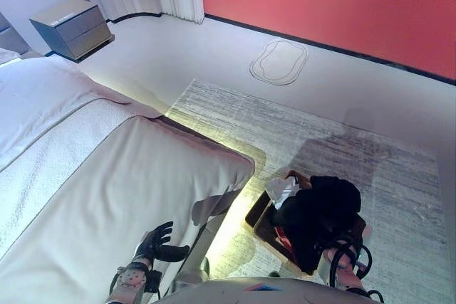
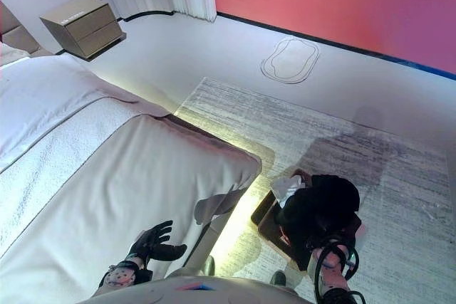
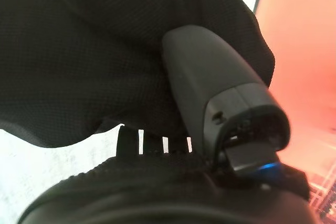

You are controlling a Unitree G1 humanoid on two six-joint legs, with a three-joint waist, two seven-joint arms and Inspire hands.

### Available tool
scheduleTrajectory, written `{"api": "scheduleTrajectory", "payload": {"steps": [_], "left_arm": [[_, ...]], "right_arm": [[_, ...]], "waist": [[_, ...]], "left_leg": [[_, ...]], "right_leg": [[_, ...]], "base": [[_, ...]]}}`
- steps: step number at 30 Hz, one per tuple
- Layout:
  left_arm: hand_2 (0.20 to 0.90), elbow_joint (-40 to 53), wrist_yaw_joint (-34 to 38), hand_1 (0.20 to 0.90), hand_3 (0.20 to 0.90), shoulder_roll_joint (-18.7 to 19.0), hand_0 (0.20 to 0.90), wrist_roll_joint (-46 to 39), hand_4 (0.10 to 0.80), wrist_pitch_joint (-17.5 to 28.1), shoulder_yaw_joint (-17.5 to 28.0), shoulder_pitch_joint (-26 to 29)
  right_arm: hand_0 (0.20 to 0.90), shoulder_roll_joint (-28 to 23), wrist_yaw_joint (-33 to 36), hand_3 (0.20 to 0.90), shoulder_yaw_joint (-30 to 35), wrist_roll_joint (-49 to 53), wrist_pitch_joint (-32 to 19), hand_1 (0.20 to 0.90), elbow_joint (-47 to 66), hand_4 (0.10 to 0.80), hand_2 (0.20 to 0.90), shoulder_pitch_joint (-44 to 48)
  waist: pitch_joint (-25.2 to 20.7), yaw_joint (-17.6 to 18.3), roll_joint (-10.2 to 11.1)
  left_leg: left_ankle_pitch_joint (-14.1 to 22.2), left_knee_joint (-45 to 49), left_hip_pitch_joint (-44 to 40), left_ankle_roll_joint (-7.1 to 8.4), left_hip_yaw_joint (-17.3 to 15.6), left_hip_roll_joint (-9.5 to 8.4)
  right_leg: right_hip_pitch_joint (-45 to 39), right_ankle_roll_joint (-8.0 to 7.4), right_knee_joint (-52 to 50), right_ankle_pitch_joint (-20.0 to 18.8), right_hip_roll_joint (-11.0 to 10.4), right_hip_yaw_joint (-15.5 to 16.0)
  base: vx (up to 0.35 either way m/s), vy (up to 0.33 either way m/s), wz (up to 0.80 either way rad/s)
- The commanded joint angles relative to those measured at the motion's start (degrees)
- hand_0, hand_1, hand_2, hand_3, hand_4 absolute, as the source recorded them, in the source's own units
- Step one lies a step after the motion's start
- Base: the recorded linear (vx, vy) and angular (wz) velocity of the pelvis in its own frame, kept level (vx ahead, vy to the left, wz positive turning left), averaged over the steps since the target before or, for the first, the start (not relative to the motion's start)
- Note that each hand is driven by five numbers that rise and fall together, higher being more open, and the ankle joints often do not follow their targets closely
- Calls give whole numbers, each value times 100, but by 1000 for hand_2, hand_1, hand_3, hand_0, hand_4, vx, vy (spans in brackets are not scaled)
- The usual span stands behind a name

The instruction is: Pick up the clothes from the bed and place them into the basket

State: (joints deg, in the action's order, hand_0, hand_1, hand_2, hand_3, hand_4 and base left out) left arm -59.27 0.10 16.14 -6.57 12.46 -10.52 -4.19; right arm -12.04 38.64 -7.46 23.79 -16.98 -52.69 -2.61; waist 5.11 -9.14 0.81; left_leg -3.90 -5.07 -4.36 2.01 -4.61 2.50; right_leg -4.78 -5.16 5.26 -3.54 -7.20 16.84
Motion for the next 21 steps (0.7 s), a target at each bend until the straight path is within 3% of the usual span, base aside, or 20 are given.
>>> {"api": "scheduleTrajectory", "payload": {"steps": [1,7,21], "left_arm": [[900,-178,0,900,900,221,900,173,800,235,-268,484],[900,-149,4,900,900,207,900,278,800,257,-340,417],[900,-156,-101,900,900,218,900,438,800,348,-377,348]], "right_arm": [[300,-410,-203,200,223,93,-386,300,-7,100,300,571],[300,-535,-648,200,176,180,85,300,-653,100,300,814],[300,-762,-792,200,181,-141,393,300,-906,100,300,1067]], "waist": [[-161,-143,-86],[-130,-213,-84],[-81,-379,-77]], "left_leg": [[164,7,250,25,290,-118],[180,7,227,23,296,-125],[189,7,177,21,426,-154]], "right_leg": [[-342,-100,-363,475,-20,331],[-331,-97,-337,435,-10,305],[-408,-65,-321,429,10,393]], "base": [[5,-22,10],[3,-14,5],[18,-7,3]]}}
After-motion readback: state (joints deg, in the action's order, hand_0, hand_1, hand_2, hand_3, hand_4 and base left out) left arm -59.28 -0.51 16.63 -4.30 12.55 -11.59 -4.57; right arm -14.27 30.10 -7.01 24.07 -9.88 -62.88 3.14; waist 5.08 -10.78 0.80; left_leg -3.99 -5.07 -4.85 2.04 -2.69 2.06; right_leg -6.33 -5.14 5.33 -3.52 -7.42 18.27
